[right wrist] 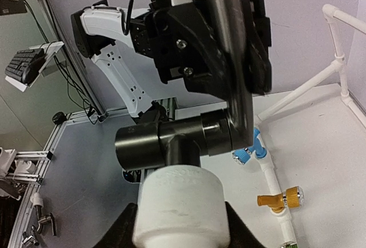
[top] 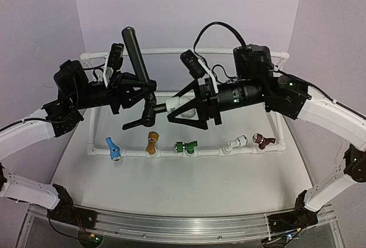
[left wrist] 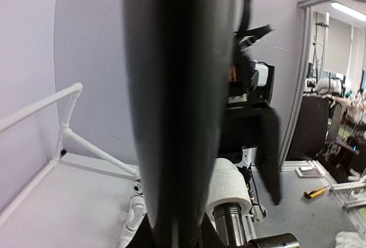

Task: Install the water faucets

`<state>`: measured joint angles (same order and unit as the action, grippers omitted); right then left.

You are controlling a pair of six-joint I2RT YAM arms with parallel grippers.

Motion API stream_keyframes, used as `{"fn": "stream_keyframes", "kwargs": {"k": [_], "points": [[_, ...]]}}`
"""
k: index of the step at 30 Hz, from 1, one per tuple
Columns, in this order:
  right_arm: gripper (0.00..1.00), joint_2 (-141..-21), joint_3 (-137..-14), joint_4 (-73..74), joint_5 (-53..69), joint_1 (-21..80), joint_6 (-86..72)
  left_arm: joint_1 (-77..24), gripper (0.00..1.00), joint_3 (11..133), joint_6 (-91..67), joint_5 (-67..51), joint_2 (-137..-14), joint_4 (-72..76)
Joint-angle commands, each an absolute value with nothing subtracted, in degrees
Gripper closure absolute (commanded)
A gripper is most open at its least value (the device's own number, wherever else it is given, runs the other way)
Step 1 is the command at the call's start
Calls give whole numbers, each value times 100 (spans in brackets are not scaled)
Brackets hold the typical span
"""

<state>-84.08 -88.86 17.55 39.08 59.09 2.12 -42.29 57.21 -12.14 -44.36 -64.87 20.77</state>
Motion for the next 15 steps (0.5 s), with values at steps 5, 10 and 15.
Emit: {"fn": "stream_keyframes", "kwargs": {"k": [5, 10, 15], "points": [[3, -7677, -9263, 2037, 2841, 5930, 2944, -4113, 100, 5907, -4154, -4363, -6760, 2446], [2, -7105, -8469, 2052, 2127, 5957, 5822, -4113, 100, 5868, -5691, -4608, -6939, 2829], [2, -6738, -7570, 1333, 1638, 6081, 7702, -4113, 100, 5855, -6626, -4963, -7113, 3381]]}}
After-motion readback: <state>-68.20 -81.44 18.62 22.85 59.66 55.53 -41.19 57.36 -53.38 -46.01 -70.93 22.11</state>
